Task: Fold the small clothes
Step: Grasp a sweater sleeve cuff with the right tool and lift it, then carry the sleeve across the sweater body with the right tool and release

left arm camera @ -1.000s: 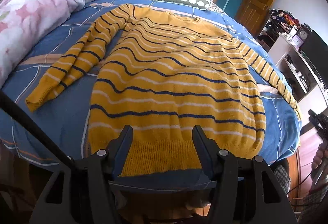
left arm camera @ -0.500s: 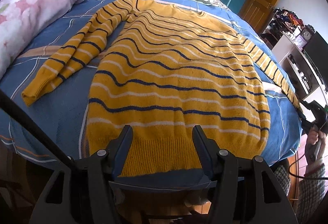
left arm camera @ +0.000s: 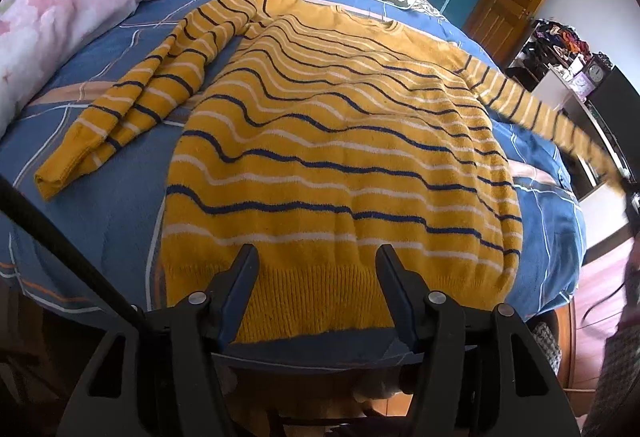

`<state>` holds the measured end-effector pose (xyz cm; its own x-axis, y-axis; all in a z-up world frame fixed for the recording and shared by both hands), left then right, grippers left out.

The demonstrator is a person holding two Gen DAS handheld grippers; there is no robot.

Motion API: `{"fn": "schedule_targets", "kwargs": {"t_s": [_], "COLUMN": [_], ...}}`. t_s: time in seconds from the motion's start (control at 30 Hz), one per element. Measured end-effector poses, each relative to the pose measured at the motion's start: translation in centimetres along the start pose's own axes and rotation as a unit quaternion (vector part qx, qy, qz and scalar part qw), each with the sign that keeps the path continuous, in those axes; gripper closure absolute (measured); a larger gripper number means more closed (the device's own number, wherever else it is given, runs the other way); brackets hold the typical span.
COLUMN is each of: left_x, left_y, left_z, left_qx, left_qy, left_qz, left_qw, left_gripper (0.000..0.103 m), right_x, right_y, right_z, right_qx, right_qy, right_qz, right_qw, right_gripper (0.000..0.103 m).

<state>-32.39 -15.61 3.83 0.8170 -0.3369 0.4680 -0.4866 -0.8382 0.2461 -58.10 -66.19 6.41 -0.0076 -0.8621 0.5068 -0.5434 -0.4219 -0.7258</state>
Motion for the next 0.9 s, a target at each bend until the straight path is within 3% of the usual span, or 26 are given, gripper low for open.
{"fn": "schedule_targets", "kwargs": {"t_s": [0.13,0.27,0.33,0.5,0.6,0.7,0.73,0.77,0.8,0.9], "left_x": [0.0,0.0,0.0,-0.2,-0.2,0.0,0.1,0.3,0.4,0.9], "left_y": [-0.3,-0.9,-0.8,-0.1,0.0,-0.4,-0.5,-0.8,-1.0,-1.9], "left_z": [-0.3,-0.2,-0.1,0.3,0.4,0.3,0.1,-0.2,-0.5,-1.7], "left_qx": [0.000,0.001,0.002,0.000,-0.002,-0.006,-0.008,-0.011,-0.013,-0.016], "left_qy": [0.004,0.004,0.003,-0.004,-0.004,-0.002,0.000,0.005,0.010,0.033], "left_qz": [-0.003,-0.011,-0.010,0.005,0.007,0.002,0.000,-0.004,-0.006,-0.012], "left_qw": [1.0000,0.9999,0.9999,1.0000,1.0000,1.0000,1.0000,0.9999,0.9998,0.9993], "left_gripper": [0.043,0.043,0.043,0.043,0.043,0.043,0.043,0.043,0.043,0.043], "right_x": [-4.3,-6.6,-6.6,-6.1,-5.6,-4.7,-4.1,-3.3,-2.8,-0.5], "right_y": [6.2,9.7,9.9,9.3,9.3,9.0,8.6,7.6,7.0,1.5], "right_z": [2.8,2.9,2.5,2.2,2.4,2.9,3.4,4.1,4.3,4.8], "right_qx": [-0.045,-0.047,-0.049,-0.062,-0.071,-0.094,-0.105,-0.119,-0.128,-0.146], "right_qy": [-0.061,-0.073,-0.065,-0.045,-0.037,-0.034,-0.040,-0.051,-0.054,-0.043], "right_qz": [0.071,0.109,0.110,0.100,0.106,0.094,0.079,0.057,0.043,-0.039], "right_qw": [0.995,0.990,0.991,0.992,0.991,0.991,0.990,0.990,0.989,0.988], "right_gripper": [0.097,0.095,0.090,0.063,0.056,0.060,0.068,0.090,0.095,0.096]}}
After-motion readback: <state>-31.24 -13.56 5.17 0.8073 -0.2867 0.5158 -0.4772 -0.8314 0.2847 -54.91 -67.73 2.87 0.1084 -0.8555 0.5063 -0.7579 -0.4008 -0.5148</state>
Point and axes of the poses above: each gripper's, at about its wrist camera, not at the fingertips, and z roughly the way its jaws point, y to its right, x to its top, the point moved 2 cm from there along z, roughly the way its jaws point, and after that the axes turned 2 degrees about -y, right-handed, at the moved point
